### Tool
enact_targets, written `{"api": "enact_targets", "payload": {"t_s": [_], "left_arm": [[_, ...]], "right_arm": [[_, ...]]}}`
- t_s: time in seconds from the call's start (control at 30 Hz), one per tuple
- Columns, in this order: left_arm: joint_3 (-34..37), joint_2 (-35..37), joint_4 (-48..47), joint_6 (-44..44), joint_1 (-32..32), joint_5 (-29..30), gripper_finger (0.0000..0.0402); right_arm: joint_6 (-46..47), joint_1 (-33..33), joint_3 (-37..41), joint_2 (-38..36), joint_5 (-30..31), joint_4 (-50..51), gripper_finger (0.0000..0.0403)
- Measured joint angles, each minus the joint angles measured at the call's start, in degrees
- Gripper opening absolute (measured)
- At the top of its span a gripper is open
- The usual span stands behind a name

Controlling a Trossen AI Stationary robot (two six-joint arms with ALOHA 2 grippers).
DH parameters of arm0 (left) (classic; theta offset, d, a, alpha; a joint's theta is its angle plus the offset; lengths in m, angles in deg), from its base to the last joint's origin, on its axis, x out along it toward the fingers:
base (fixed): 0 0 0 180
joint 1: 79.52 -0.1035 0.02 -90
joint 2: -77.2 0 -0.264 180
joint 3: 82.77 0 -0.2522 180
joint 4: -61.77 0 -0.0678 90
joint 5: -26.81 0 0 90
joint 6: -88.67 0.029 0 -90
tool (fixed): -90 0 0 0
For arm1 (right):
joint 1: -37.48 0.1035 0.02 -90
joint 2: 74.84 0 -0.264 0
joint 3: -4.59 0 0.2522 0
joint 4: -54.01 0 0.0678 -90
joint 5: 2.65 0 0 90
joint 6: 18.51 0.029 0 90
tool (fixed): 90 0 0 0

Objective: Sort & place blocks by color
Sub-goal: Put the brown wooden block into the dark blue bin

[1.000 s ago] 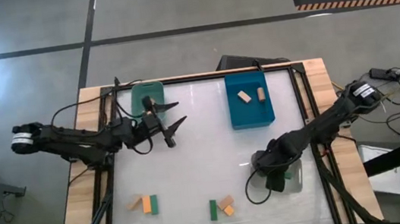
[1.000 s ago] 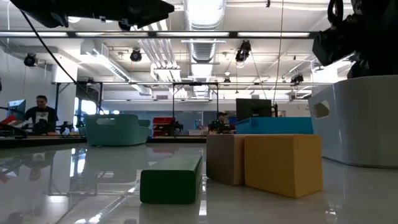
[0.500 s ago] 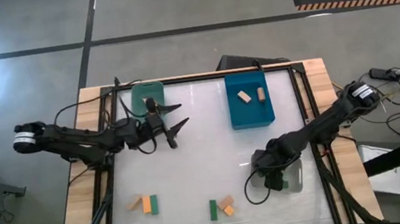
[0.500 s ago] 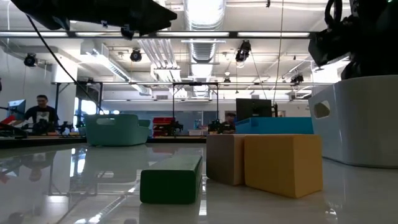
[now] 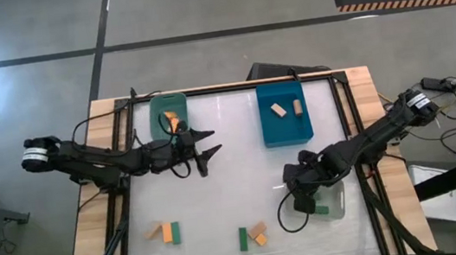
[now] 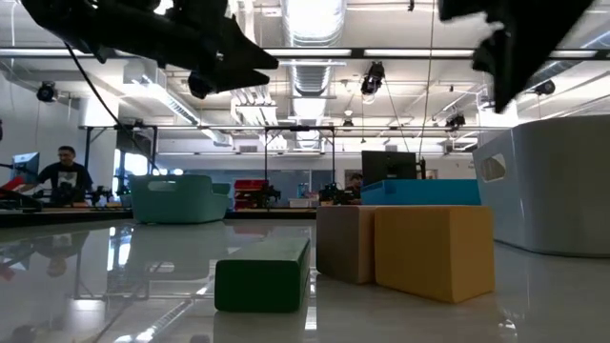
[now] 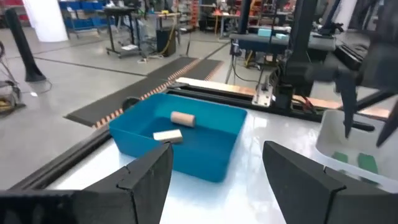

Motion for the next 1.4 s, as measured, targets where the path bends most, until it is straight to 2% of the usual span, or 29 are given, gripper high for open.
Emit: {"api": "enact_targets", "payload": {"t_s": [0.1,0.37,0.6,0.67,0.83,1.03,1.4], "left_arm": [[0.02,-0.21,-0.01,-0.11,1.68,-0.02,0.0234],[0.02,1.17,1.81,-0.20,6.06,-0.12,0.0234],[-0.02,1.21,2.50,-2.61,7.69,-0.19,0.0234],[-0.02,1.21,2.53,-3.67,8.12,-0.51,0.0234],[-0.02,1.21,2.53,-4.75,9.33,-1.46,0.0234],[-0.02,1.21,2.53,-6.14,10.64,-1.50,0.0234],[-0.20,1.26,2.55,-6.16,12.79,-1.52,0.0234]], "right_arm": [[-3.42,-0.18,-3.81,1.54,4.42,-0.20,0.0162],[-16.60,-0.39,-13.70,10.49,5.85,-0.81,0.0170],[-29.96,-0.35,-19.73,19.71,5.62,-2.63,0.0210],[-33.47,-0.24,-20.48,21.83,4.51,-3.44,0.0220],[-39.36,0.06,-20.89,25.76,-2.72,-6.69,0.0234],[-40.13,0.50,-20.89,28.83,-9.33,-10.72,0.0230],[-39.28,1.01,-20.87,32.88,-12.75,-14.90,0.0224]]}}
